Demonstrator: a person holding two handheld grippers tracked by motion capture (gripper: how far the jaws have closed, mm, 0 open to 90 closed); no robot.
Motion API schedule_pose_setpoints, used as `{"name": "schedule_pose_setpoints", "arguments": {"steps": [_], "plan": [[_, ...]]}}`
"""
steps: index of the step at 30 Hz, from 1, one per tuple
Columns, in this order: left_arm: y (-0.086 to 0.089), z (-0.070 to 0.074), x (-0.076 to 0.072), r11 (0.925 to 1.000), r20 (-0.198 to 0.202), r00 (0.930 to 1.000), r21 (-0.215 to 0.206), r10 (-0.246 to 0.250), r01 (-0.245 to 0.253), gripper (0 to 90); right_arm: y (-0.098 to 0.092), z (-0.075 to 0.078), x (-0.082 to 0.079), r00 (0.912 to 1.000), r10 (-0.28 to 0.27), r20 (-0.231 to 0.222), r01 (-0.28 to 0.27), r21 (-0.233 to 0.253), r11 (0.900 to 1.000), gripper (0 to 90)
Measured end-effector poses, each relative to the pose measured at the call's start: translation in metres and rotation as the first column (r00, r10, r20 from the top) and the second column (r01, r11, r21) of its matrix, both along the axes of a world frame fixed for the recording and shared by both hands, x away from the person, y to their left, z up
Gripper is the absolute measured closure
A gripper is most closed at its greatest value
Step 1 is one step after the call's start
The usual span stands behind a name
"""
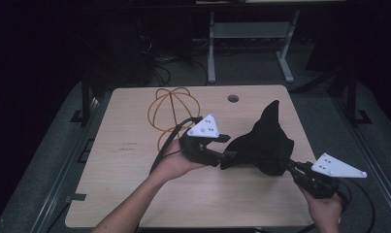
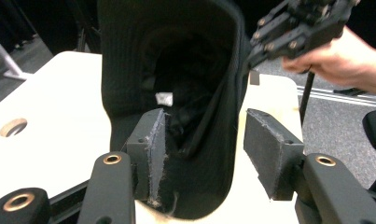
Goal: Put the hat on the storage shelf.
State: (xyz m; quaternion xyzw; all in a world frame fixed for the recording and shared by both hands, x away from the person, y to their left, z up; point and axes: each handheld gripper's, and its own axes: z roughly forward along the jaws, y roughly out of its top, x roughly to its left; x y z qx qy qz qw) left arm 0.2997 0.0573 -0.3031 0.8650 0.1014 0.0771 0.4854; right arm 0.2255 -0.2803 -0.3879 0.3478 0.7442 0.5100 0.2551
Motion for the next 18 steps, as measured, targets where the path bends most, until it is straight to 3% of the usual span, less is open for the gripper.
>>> {"name": "schedule_pose_setpoints", "arguments": {"steps": [12,18], "plan": [[0.034,-0.019,-0.002,0.9992,-0.006,0.9992,-0.003,0.039,-0.039,46.4,-0.003,0.020,0.006,0.9999,-0.012,0.002,0.012,0.035,0.999,85.5],[0.047,-0.029,-0.005,0.9993,-0.003,0.9993,0.000,0.037,-0.037,45.4,-0.001,0.033,0.009,0.9998,-0.012,0.014,0.011,0.020,1.000,85.5]]}}
